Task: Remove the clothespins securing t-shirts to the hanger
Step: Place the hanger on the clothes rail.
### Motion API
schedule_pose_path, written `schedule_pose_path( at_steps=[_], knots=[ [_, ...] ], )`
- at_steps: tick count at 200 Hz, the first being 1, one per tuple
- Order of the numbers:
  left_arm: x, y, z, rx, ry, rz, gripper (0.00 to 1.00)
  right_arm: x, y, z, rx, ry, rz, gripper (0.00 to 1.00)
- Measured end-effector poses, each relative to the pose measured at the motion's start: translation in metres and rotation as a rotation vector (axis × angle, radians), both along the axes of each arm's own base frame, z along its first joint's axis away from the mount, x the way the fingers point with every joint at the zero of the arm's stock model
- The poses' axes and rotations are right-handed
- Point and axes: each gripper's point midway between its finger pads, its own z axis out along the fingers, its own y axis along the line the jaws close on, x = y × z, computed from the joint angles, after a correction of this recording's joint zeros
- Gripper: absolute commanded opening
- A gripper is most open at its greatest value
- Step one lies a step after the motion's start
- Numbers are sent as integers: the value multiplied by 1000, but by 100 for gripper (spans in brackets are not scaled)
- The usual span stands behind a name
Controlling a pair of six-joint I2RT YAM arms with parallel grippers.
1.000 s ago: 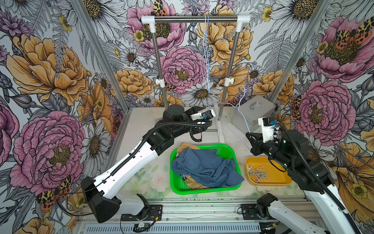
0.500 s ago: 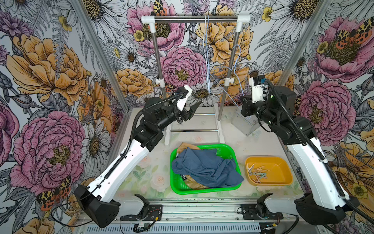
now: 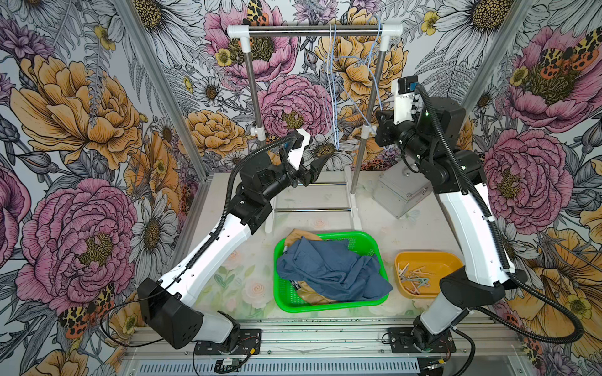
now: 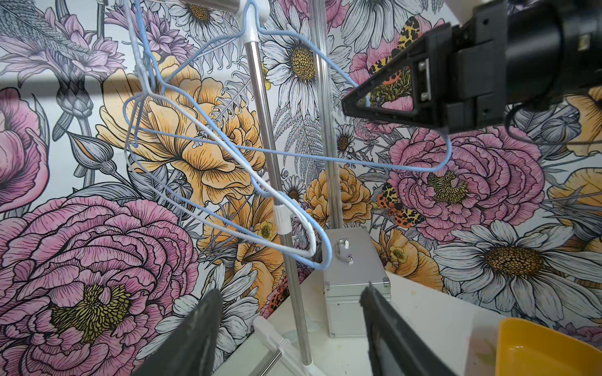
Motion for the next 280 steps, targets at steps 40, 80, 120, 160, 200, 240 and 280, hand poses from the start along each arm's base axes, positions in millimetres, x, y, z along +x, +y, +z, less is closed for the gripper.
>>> schedule_pose_path(
  at_steps=[40, 80, 120, 160, 200, 240, 280],
  knots=[
    [2, -1, 5, -24, -4, -4, 69, 25, 11, 1, -11, -22, 2, 0],
    [2, 0, 7, -27, -11, -2, 70, 44, 18, -11, -19, -8, 7, 0],
    [2, 3, 6, -14, -21, 8, 70, 52, 25, -22, -19, 15, 24, 0],
    [-3, 7, 6, 8, -32, 20, 70, 54, 26, -24, -18, 22, 23, 0],
    [-1, 8, 1, 31, -27, 29, 70, 59, 28, -40, -26, 60, 23, 36],
    [-1, 7, -5, 40, -12, 29, 70, 53, 24, -53, -40, 100, 16, 51],
    [0, 6, -16, 53, 10, 28, 71, 23, 9, -40, -38, 88, 1, 57]
  ],
)
